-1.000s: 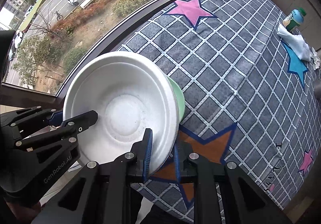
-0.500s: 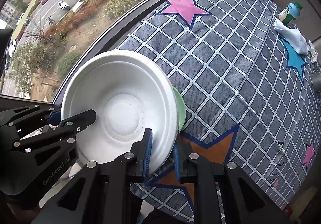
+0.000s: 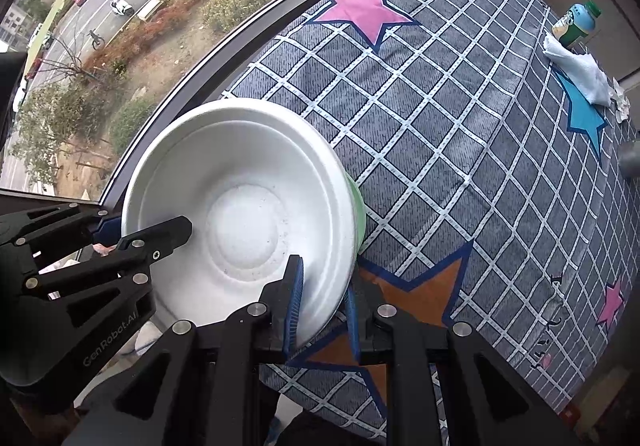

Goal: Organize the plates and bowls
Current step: 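Lower the bowl stack onto the green plate with the right tool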

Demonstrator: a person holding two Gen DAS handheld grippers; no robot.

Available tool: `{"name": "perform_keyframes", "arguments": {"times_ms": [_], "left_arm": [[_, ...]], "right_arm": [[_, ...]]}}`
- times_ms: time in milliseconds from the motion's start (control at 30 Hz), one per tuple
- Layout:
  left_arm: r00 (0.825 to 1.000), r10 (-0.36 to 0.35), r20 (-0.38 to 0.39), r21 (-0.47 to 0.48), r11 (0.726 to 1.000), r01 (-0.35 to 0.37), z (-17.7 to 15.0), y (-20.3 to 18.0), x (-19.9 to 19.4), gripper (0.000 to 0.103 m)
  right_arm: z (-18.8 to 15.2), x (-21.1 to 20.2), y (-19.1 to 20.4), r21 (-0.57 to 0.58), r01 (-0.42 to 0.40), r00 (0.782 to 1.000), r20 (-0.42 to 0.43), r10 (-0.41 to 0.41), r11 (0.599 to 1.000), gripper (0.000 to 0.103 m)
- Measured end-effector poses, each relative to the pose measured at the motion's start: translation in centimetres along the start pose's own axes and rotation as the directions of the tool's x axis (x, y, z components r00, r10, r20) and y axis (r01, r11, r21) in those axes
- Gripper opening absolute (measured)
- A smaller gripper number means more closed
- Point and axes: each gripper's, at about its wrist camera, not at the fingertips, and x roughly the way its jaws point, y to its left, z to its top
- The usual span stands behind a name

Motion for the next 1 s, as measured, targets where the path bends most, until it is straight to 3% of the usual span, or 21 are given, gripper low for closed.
{"name": "perform_keyframes", "arguments": {"times_ms": [133, 367, 1000], "left_arm": [[0.999, -0.024, -0.032, 0.012, 1.000, 0.024, -0.38, 0.10, 0.37, 0.022], [0.999, -0.039, -0.013, -0.003, 0.999, 0.039, -0.19, 0.41, -0.35, 0.022], [0.999, -0.034, -0.032, 0.009, 0.999, 0.034, -0.08, 0.09, -0.07, 0.022]], "right_arm": [[-0.26, 0.30, 0.33, -0.030, 0.012, 1.000, -0.026, -0.013, 0.999, 0.021], [-0.16, -0.36, 0.82, -0.072, 0.039, 0.999, -0.004, -0.039, 0.997, 0.022], [-0.24, -0.03, 0.05, -0.007, -0.011, 1.000, -0.023, 0.011, 1.000, 0.022]]}}
